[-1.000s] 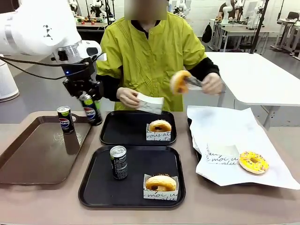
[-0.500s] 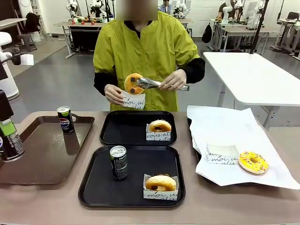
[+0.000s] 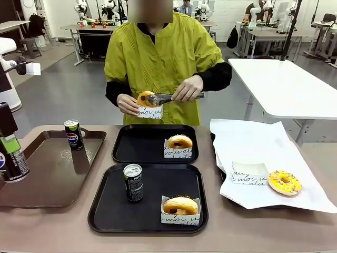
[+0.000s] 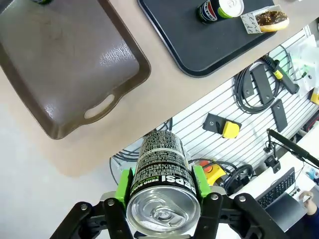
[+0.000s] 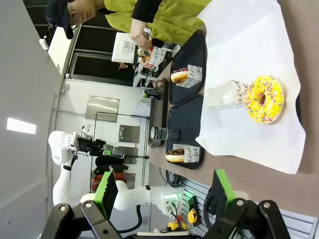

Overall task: Set up donuts and drinks on trays.
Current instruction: Pick up one Pepsi coke from the Handle tray and place it on the Flat Tray without a Pepsi coke.

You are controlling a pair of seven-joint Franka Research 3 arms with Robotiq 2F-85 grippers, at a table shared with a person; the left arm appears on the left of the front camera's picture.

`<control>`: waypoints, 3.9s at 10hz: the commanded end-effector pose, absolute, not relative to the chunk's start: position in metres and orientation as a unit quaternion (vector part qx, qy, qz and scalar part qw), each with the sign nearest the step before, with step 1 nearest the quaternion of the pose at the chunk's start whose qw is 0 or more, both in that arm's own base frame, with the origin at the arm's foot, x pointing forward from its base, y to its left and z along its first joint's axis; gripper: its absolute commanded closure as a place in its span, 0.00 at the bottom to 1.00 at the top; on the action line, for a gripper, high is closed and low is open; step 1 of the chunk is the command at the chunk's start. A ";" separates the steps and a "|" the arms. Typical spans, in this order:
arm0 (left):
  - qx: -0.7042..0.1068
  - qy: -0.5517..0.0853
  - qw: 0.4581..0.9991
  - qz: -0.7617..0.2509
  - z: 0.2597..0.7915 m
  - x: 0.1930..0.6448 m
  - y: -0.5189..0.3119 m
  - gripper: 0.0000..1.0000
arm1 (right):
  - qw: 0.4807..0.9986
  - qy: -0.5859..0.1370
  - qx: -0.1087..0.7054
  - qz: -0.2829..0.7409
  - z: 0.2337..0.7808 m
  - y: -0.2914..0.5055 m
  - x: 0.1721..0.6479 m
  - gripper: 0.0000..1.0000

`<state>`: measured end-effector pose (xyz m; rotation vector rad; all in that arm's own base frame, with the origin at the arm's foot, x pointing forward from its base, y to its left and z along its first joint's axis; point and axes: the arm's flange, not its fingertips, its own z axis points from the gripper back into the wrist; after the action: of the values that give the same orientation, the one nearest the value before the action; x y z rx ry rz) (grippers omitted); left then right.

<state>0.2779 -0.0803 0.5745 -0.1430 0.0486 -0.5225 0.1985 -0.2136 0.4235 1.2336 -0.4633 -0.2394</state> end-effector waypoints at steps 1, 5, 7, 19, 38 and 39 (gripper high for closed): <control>-0.072 0.024 0.963 -0.259 0.577 0.277 -0.081 0.42 | 0.775 -0.227 0.580 -0.106 0.425 -0.214 0.200 0.00; -0.072 0.024 0.963 -0.259 0.577 0.277 -0.081 0.42 | 0.775 -0.227 0.580 -0.106 0.425 -0.214 0.200 0.00; -0.071 0.024 0.963 -0.258 0.575 0.278 -0.080 0.42 | 0.775 -0.227 0.580 -0.106 0.425 -0.214 0.200 0.00; -0.054 -0.051 0.959 -0.273 0.566 0.362 -0.139 0.42 | 0.775 -0.227 0.580 -0.106 0.425 -0.214 0.200 0.00; -0.021 -0.077 0.968 -0.238 0.415 0.563 -0.272 0.42 | 0.775 -0.227 0.580 -0.106 0.425 -0.214 0.200 0.00; -0.010 -0.068 0.969 -0.238 0.405 0.568 -0.274 0.42 | 0.775 -0.227 0.580 -0.106 0.425 -0.214 0.200 0.00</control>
<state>0.5636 -0.2703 0.4058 -0.0681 -0.1261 -0.5034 0.1981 -0.2139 0.4237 1.2333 -0.4650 -0.2396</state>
